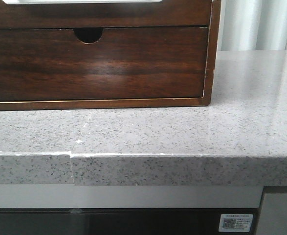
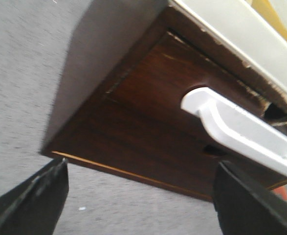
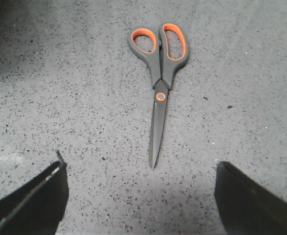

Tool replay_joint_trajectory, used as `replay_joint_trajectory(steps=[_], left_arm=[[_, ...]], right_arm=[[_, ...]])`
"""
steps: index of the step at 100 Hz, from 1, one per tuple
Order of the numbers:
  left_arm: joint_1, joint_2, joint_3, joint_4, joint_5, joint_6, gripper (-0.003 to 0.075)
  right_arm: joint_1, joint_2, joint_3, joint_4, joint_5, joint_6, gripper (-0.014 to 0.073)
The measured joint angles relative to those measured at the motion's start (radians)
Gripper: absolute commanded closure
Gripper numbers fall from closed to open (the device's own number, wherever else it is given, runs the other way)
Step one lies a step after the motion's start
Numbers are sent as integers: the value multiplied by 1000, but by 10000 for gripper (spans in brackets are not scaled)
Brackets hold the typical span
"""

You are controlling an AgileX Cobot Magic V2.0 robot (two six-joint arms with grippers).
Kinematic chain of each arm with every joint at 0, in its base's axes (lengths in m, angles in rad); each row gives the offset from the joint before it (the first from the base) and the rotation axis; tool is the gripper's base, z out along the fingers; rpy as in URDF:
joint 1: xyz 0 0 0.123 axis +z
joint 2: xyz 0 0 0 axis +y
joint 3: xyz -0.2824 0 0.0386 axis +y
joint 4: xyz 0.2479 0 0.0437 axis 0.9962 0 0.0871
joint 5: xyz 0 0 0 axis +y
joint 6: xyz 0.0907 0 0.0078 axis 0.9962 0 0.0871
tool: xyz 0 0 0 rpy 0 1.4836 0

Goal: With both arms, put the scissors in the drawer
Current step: 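Grasp the white drawer handle with the left gripper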

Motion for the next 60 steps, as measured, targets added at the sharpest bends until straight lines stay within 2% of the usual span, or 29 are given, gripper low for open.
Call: replay_joint_trajectory(steps=[25,40,49,60], left_arm=[[-39,156,0,-512,-56,331,156],[-45,242,-6,-784,-29,520,156],[-45,296,-19,-897,21,619,156],[-45,366,-44,-936,99,681,167]], right_arm=[[0,0,0,0,0,0,43],[0,0,0,0,0,0,43],[0,0,0,0,0,2,43],[0,0,0,0,0,2,43]])
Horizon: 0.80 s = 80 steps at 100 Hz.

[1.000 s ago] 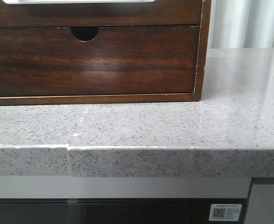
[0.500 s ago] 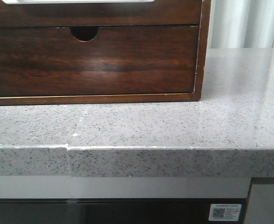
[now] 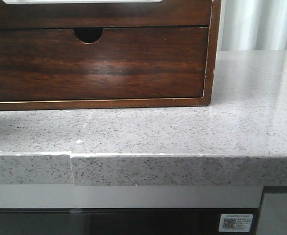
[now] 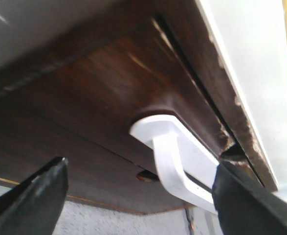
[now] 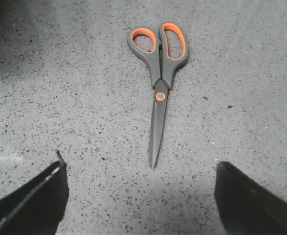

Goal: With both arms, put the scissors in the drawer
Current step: 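Grasp the white drawer handle with the left gripper, then pull the drawer open toward the robot with the left gripper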

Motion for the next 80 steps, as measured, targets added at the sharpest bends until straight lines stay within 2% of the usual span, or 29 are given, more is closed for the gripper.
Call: replay_joint_trajectory(steps=[36,57,80], left_arm=[[-2,180,-92,-16,177,20,433],[-2,203,-117,-20,219,22,531],[-2,210,-117,-28,239,-7,596]], right_arm=[[0,0,0,0,0,0,43],[0,0,0,0,2,0,43],[0,0,0,0,7,0,43]])
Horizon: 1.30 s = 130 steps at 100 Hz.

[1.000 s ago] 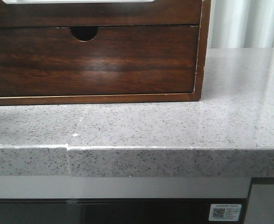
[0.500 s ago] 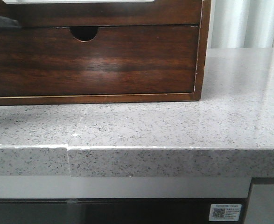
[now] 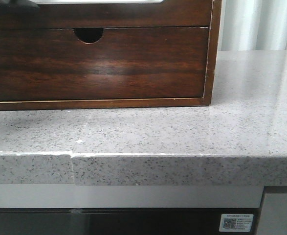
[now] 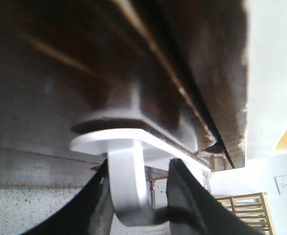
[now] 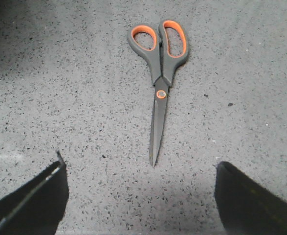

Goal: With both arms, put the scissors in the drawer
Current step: 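Pull the drawer open toward the robot with the left gripper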

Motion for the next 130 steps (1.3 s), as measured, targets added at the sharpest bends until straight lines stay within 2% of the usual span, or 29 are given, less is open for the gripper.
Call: replay_joint_trajectory(steps=[31,79,104,114,130], left_arm=[[22,-45,47,1,48,-15,609],[27,-482,381,-9,70,-24,609],[27,-632,455,6,57,-45,606],[27,-635,456,13,55,-51,551],[27,-648,456,50,76,-2,358]], right_arm=[[0,0,0,-6,0,0,43],[0,0,0,-10,0,0,43],[0,0,0,-10,0,0,43],[0,0,0,-10,0,0,43],[0,0,0,-10,0,0,43]])
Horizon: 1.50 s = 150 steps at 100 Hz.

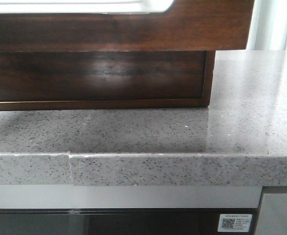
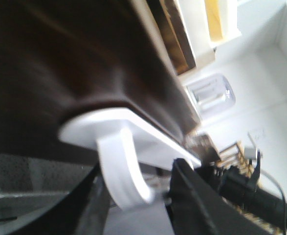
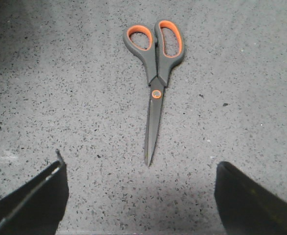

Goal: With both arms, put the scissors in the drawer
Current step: 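Pull the drawer open toward the robot with the left gripper, then lower the right gripper and grasp the grey-orange scissors by the handles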

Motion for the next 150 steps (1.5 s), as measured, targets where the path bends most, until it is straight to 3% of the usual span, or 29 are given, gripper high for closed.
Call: replay_joint_trajectory(steps=[31,47,77,87,99,115,150], left_arm=[[0,-14,-11,138,45,21,336],[0,-73,-55,281,52,-49,354],[0,-224,-295,1007,139,-475,354],[0,-260,-388,1222,173,-538,354],[0,-271,-456,1378,187,-557,354],[-33,-271,-466,1440,166,-559,354],[-112,-143,-466,1441,38,-483,354]], right_arm=[[0,0,0,-4,0,1,43],[0,0,0,-8,0,1,43],[-7,19,-26,-14,33,1,50],[-34,80,-69,-14,83,1,50],[-109,191,-152,11,149,-1,50],[-188,353,-255,97,216,-84,50],[-176,676,-491,127,341,-153,61]])
